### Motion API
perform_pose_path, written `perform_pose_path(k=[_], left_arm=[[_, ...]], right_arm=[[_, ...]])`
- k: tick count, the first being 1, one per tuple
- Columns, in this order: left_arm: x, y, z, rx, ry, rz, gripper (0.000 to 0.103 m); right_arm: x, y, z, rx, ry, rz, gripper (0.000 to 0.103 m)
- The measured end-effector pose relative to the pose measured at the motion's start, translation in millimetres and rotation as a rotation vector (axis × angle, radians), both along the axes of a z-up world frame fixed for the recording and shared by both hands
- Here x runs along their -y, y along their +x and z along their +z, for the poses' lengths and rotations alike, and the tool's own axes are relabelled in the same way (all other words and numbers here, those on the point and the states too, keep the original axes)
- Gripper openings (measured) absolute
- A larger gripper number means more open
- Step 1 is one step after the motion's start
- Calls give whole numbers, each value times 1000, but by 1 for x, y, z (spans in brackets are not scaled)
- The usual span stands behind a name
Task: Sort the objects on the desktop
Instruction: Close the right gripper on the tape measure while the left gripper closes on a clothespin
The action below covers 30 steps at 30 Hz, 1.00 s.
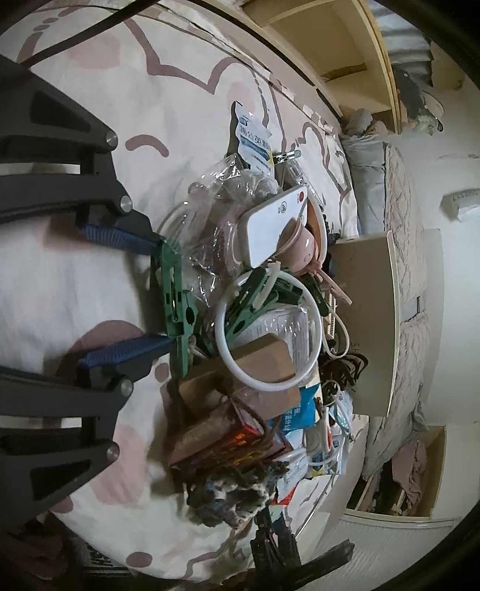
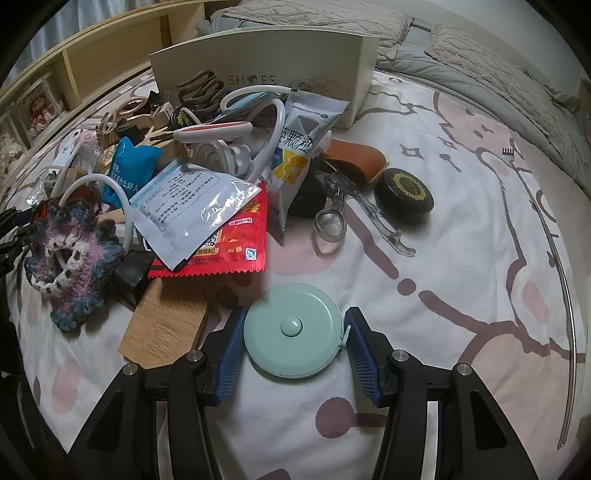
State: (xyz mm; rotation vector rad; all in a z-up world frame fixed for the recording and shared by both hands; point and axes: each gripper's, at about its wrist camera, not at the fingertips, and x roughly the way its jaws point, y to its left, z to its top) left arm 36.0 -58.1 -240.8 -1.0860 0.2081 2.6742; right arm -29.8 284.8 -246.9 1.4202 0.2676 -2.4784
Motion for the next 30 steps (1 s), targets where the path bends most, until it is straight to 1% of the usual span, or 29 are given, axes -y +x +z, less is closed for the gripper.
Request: perform_pose_path(k=[4,13,14,16,21,23,24,30], left_arm=[[-1,0,0,1,10,10,44],[4,-2,0,26,84,59,44],[4,-3,0,29,90,63,45],[4,-4,0,38,99,69,54],[3,-5,-2,42,103,94,55],[3,-6,-2,39,98,102,54],[3,-6,-2,34,92,112,49],[3,-4,0,26,90,125,44]], right_arm=[[0,0,1,0,1,1,54],[-1,0,0,2,1,0,54],[-1,1,0,3,1,-1,54],[-1,0,0,5,0,-2,54],[-1,0,-1,5,1,-2,54],[-1,0,-1,5,0,-3,54],[-1,0,-1,5,1,-2,54],[-1,0,-1,6,0,-3,54]])
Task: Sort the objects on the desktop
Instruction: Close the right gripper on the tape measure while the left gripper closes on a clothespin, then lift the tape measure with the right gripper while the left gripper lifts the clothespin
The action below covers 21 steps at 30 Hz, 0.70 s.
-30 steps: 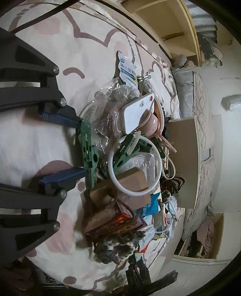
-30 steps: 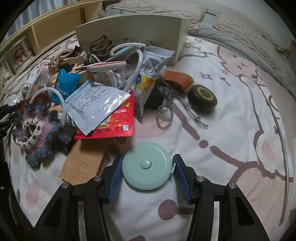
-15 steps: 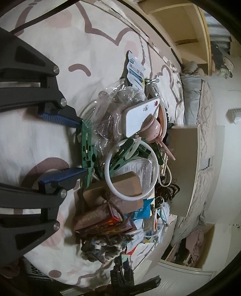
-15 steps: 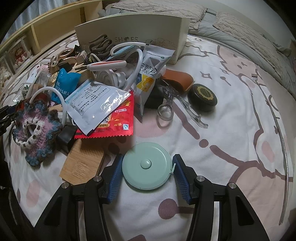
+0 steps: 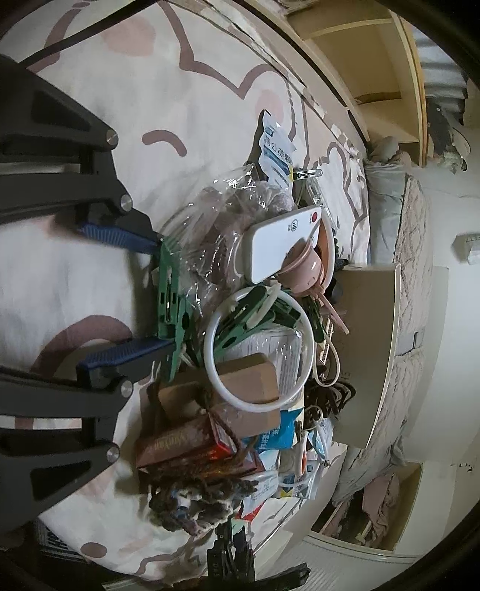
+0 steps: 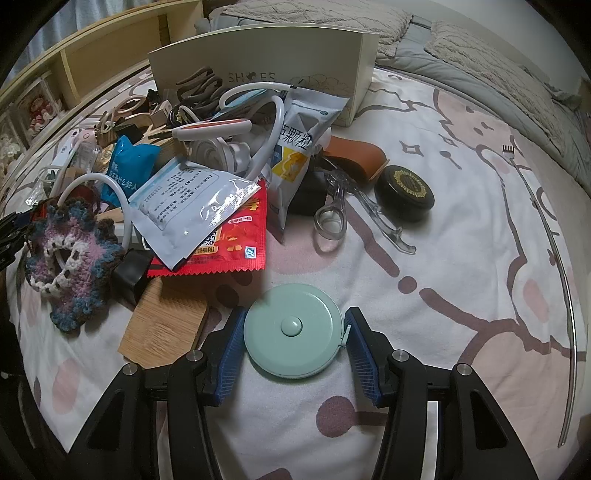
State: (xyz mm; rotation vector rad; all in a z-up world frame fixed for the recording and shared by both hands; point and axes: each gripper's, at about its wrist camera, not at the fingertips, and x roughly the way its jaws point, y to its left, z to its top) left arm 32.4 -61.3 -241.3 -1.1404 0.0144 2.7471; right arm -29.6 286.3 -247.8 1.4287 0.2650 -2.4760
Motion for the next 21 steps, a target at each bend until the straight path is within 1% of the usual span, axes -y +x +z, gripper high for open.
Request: perform_pose_path(k=[3,4,5,10,21], left_arm=[[0,2,2,-2,4,1,41],[1,2,2,-2,4,2,35],[1,2,2,2,4,6,35],[5,4,4,4,18,20,34],[9,13,10,4,24,32,32]], right_arm=[[0,0,0,-1,0,1,54],[0,0,0,-1,2,2,54],[0,0,1,-2,5,5,54],[0,0,4,4,-7,11,54],[1,1,20,-29,-9,14,54]])
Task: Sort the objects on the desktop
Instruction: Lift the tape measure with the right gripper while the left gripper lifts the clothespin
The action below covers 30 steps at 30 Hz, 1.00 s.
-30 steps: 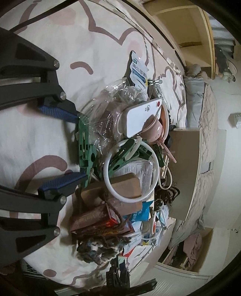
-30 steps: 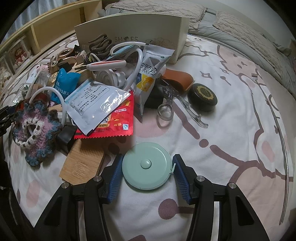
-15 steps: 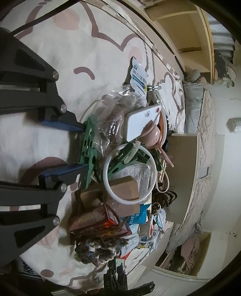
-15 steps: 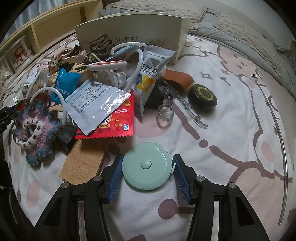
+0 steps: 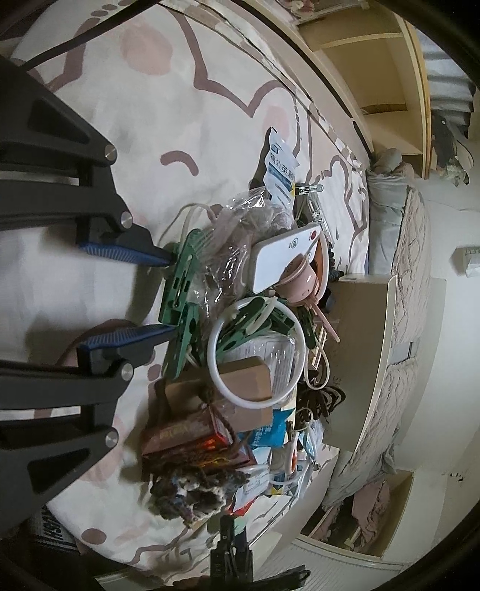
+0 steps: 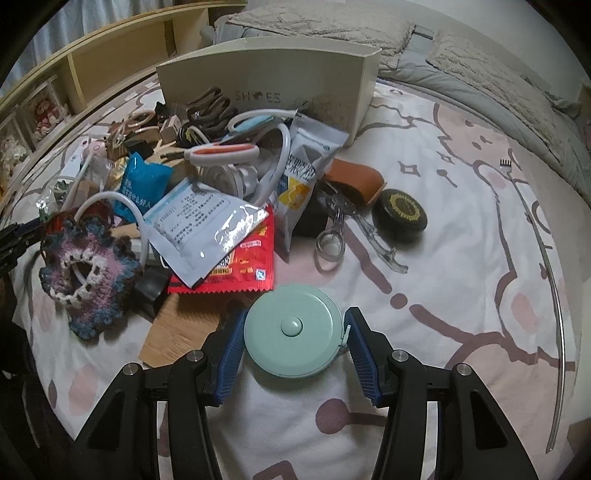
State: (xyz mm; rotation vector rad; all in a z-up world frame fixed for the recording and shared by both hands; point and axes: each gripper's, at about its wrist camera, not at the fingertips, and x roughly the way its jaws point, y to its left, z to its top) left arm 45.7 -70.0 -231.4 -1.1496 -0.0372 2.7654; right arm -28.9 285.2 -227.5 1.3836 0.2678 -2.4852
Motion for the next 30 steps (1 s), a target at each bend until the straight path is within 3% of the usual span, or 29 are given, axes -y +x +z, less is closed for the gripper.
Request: perform_pose_path(k=[8,14,21,30], left_arm=[[1,13,4,12,-2,10,32],[17,17,8,21,7,74,32],[35,20,18,-9,-9,142,32],[34,24,42,-69,-10,137,32]], right_arm=[[-1,1,14,-21,-2,-12,54],[-6,0,26,-49,-13,-38,54],[-3,2,38,-68,-42,-34,54],[14,6,56,-95,-80,10,54]])
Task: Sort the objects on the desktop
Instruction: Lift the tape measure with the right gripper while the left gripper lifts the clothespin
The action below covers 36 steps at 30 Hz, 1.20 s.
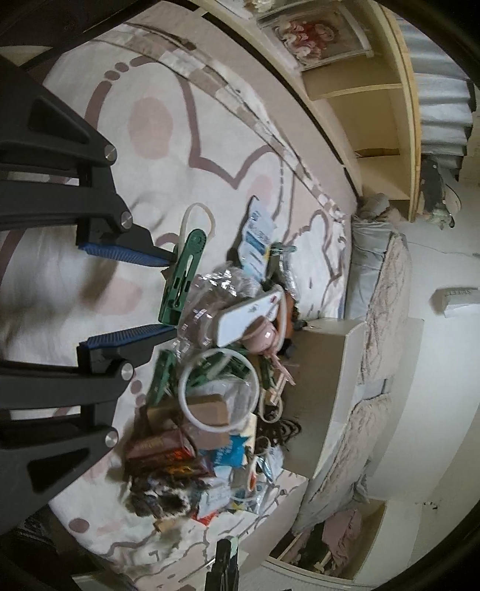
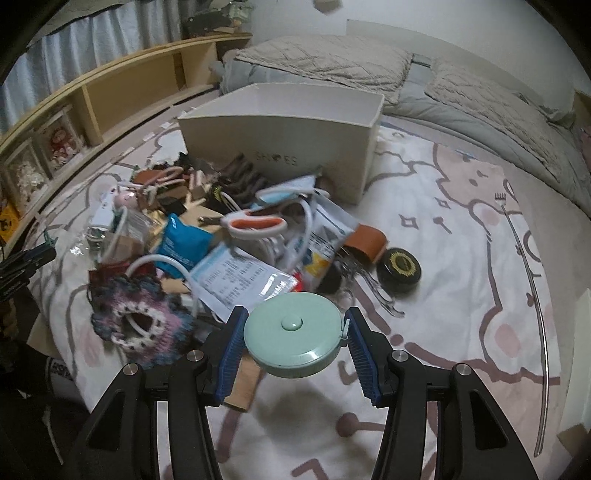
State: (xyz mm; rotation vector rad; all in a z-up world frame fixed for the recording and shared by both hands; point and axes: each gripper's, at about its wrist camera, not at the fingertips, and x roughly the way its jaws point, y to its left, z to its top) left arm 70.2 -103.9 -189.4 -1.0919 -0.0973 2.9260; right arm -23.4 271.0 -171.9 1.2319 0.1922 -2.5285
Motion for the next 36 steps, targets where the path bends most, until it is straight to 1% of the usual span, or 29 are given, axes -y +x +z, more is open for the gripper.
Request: perform_pose_path(k=[5,13,18,22,29,36], left_arm=[[-7,0,13,-27,3,-16,32],[-26,-3,35,-68,1,-64,32],[-41,-6,52,-96,-5,-100,32],[-51,-9,66,-116,-14,-131,32],[-69,-22,94,-145,-1,-179,32],[-85,-39,123,-178,15,-216,32]], right_arm=[[11,1,13,-13,-28,30,54],[25,2,44,-68,-79,60,54],[36,6,64,-117,-86,87,54],[42,7,77,-141,-104,88,54],[50,8,99,-186,-134,84,54],[46,2,118,-223,-171,37,54]])
